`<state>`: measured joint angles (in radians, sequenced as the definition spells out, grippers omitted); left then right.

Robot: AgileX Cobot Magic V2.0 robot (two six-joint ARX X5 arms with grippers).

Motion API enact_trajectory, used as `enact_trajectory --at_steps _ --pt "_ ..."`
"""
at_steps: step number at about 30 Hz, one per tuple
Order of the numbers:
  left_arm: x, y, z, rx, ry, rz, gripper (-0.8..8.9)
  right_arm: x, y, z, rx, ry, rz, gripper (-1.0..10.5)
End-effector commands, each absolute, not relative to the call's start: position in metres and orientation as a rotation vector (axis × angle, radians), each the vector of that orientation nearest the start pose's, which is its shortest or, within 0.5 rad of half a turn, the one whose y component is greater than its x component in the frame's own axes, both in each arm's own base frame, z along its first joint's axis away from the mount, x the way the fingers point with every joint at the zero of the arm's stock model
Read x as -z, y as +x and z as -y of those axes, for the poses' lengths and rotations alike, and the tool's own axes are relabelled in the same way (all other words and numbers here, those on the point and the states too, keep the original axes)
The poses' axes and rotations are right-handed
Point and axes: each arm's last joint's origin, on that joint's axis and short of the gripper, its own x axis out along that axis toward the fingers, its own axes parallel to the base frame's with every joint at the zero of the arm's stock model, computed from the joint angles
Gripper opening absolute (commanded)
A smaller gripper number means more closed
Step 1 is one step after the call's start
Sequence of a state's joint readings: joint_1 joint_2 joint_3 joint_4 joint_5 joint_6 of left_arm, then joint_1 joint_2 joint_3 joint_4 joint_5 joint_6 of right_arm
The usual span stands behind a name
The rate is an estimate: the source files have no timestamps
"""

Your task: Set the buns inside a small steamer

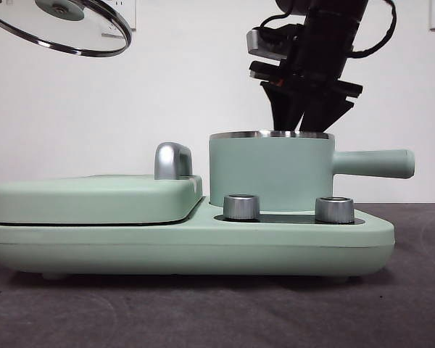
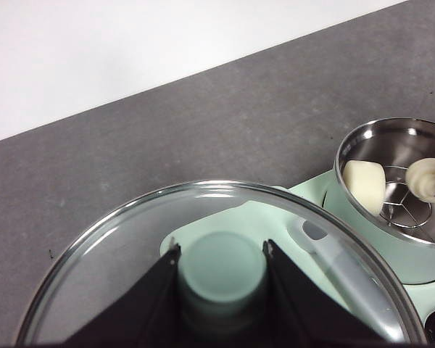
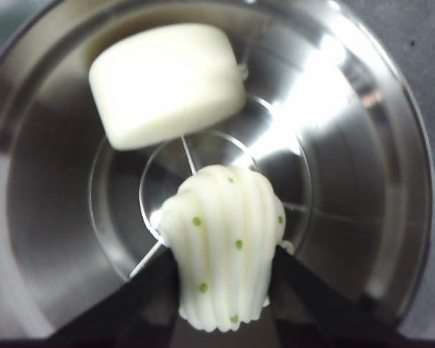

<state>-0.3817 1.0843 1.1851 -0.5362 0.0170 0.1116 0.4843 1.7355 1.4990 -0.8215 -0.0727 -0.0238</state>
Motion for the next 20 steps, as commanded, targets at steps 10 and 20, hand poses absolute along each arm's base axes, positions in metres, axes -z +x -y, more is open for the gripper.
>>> enact_trajectory --at_steps 10,20 --pt "-0.388 0.206 0.084 0.418 0.184 -0.365 0.15 -0.320 0.320 -0.174 -0.570 -0.211 -0.907 3.6" --pt "-0.388 0.206 0.084 0.419 0.185 -0.369 0.15 -0.385 0.205 -0.114 -0.575 0.004 -0.413 3.6"
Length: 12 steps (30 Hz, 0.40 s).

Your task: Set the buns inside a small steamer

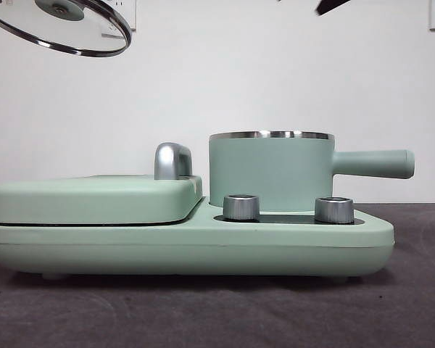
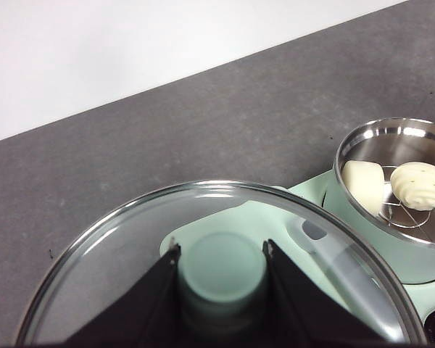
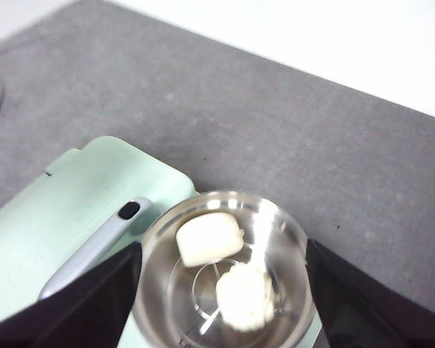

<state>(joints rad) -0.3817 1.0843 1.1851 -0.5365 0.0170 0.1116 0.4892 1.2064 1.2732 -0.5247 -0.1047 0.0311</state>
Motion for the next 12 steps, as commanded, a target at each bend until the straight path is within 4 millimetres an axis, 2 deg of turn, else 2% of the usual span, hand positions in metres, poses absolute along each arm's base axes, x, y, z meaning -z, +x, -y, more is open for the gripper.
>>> enact_trajectory --at_steps 1,7,12 --pt "-0.388 0.206 0.084 0.419 0.185 -0.373 0.15 -0.383 0.195 -0.109 -0.576 0.018 -0.389 3.6" --pt "-0.385 0.206 0.085 0.424 0.190 -0.399 0.15 -0.365 0.149 -0.084 -0.570 0.035 -0.338 3.6" --pt "-0.384 0.207 0.086 0.443 0.185 -0.404 0.14 -0.332 0.121 -0.068 -0.555 0.061 -0.357 3.6"
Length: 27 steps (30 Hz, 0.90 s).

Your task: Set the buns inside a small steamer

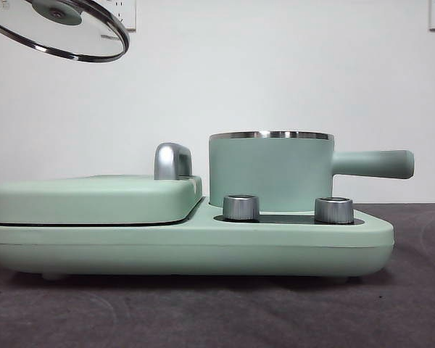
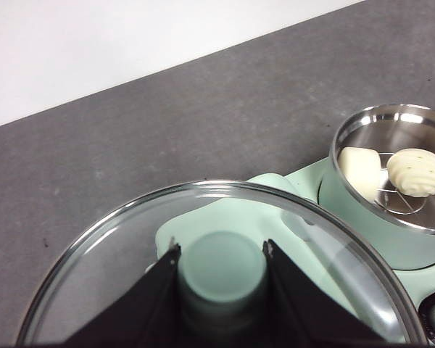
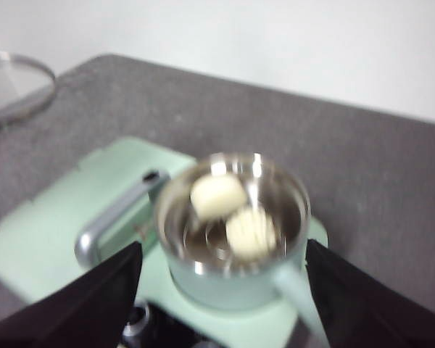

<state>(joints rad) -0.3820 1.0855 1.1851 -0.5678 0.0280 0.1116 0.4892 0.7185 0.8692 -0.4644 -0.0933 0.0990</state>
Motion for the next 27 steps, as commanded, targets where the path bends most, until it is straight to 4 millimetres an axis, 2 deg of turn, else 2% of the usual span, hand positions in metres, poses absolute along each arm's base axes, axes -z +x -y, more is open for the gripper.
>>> enact_trajectory --at_steps 1,6,13,19,27 --pt "-0.384 0.207 0.086 0.449 0.182 -0.406 0.15 -0.325 0.117 -0.066 -0.552 0.062 -0.363 3.6" --pt "-0.383 0.207 0.089 0.487 0.156 -0.415 0.15 -0.298 0.094 -0.053 -0.533 0.048 -0.400 3.6" --pt "-0.378 0.209 0.102 0.567 0.153 -0.429 0.15 -0.289 0.072 -0.041 -0.510 0.015 -0.459 3.6" --pt "-0.370 0.222 0.132 0.638 0.128 -0.412 0.14 -0.290 0.068 -0.038 -0.513 0.017 -0.448 3.6" --pt "-0.348 0.244 0.186 0.751 0.101 -0.354 0.14 -0.290 0.068 -0.038 -0.513 0.017 -0.448 3.6"
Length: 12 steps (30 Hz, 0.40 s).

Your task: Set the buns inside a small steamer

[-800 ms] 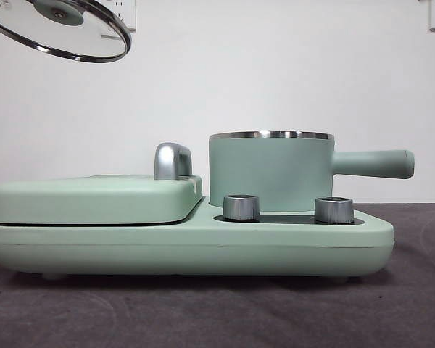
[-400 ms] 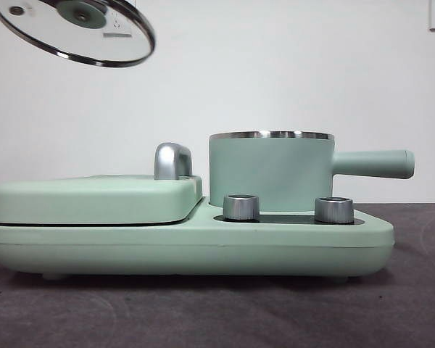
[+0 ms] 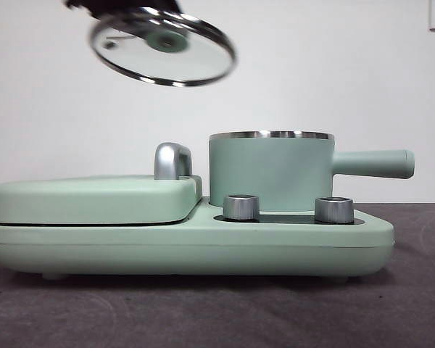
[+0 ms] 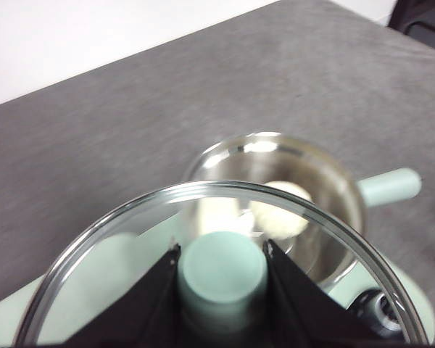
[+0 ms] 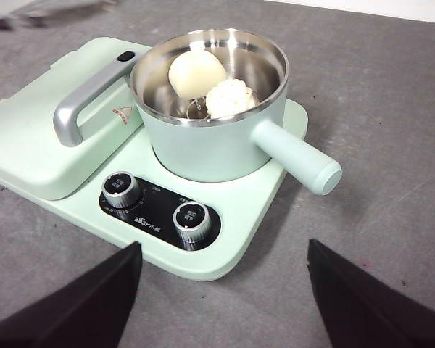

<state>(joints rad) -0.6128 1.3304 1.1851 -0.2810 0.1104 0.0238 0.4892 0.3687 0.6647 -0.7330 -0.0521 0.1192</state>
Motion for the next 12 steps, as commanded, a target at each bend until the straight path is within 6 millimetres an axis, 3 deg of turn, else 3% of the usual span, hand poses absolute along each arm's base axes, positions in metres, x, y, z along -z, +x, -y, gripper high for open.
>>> enact_trajectory --at_steps 1,6,12 --pt "-0.346 0.246 0.193 0.764 0.101 -0.345 0.14 -0.290 0.068 -0.038 -0.513 0.017 -0.448 3.6" --pt "-0.330 0.254 0.225 0.824 0.096 -0.287 0.15 -0.290 0.068 -0.038 -0.514 0.017 -0.448 3.6" --pt "-0.311 0.272 0.247 0.827 0.083 -0.222 0.15 -0.290 0.068 -0.038 -0.519 0.018 -0.449 3.6"
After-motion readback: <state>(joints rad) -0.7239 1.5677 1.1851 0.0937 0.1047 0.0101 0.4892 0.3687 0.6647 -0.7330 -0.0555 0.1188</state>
